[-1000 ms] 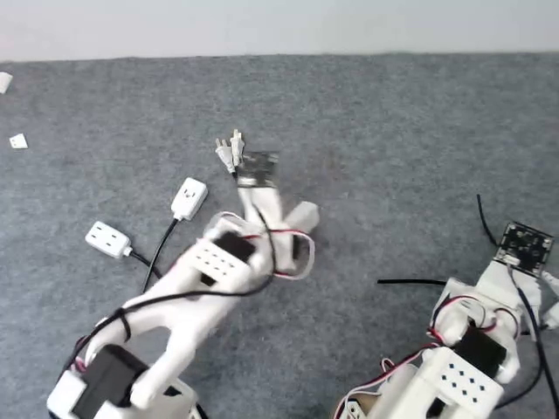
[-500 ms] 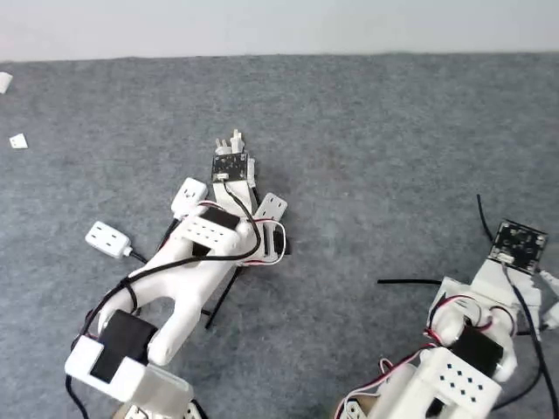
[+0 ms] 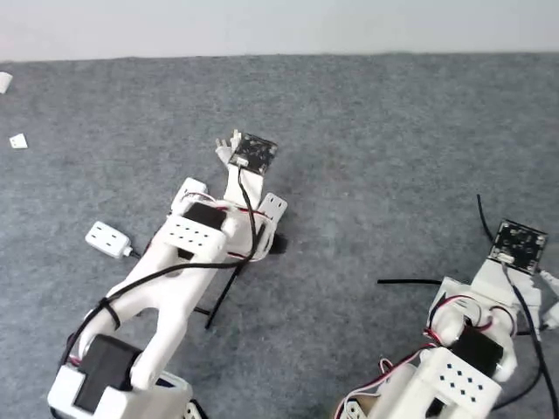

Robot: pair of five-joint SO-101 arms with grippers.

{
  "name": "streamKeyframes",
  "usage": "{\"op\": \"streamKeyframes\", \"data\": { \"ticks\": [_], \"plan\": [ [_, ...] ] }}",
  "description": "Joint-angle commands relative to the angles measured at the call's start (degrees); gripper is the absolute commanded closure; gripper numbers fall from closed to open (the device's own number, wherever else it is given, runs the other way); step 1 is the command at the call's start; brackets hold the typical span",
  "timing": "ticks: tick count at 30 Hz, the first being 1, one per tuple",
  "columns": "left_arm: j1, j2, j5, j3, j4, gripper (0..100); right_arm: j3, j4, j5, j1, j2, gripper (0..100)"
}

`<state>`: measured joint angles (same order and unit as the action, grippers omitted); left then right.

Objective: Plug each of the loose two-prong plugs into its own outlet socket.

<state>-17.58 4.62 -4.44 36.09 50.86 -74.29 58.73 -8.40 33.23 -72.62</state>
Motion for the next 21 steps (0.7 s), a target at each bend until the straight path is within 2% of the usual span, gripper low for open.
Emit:
{"op": "streamKeyframes", "data": {
  "ticks": [1,7,13,21],
  "plan": [
    [0.4,-4.0,-7.3,-4.6,-1.2,81,0.5,-1.4,-0.6,-0.5,-0.7,99.0],
    [0.2,-14.9,-7.6,-14.5,-0.9,76,0.5,-1.4,-0.6,-0.5,-0.7,99.0],
    [-2.0,-16.2,-7.3,-18.6,0.8,74,0.4,-1.4,-0.6,-0.5,-0.6,99.0],
    [-2.9,-20.4,-2.1,-21.1,-1.8,74,0.4,-1.4,-1.1,-0.5,-0.6,99.0]
  ]
}}
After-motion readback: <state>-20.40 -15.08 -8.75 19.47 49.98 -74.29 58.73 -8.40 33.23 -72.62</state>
